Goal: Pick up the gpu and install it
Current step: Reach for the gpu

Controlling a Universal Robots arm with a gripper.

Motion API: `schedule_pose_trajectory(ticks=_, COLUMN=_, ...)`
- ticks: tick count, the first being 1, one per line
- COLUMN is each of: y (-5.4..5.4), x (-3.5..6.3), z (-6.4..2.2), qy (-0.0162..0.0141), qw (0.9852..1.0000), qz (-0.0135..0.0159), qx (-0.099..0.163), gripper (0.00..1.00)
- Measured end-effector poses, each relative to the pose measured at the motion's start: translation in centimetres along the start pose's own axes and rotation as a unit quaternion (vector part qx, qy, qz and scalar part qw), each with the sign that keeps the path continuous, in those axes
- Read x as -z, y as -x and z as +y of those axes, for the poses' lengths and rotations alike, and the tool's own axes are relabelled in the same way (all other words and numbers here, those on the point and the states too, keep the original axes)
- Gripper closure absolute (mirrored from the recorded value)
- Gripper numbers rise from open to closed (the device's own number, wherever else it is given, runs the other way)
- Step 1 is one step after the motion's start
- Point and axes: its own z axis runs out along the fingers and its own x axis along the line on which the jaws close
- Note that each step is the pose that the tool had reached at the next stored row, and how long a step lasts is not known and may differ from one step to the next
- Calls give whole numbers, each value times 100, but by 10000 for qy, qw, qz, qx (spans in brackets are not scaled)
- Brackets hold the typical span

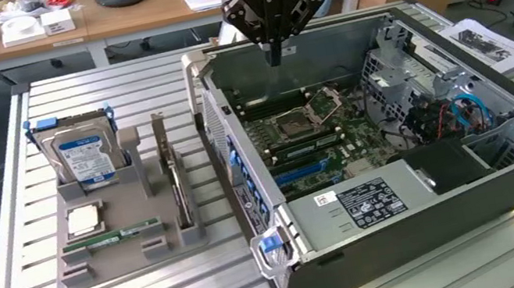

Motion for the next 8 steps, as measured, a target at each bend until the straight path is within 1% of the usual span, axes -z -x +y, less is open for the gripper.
schedule_pose_trajectory(ticks=4, y=-66, x=2, z=-5, qy=-1, qw=10000, qz=0, qx=0, gripper=89)
schedule_pose_trajectory(ticks=8, y=-170, x=5, z=-13, qy=-1, qw=10000, qz=1, qx=1, gripper=89)
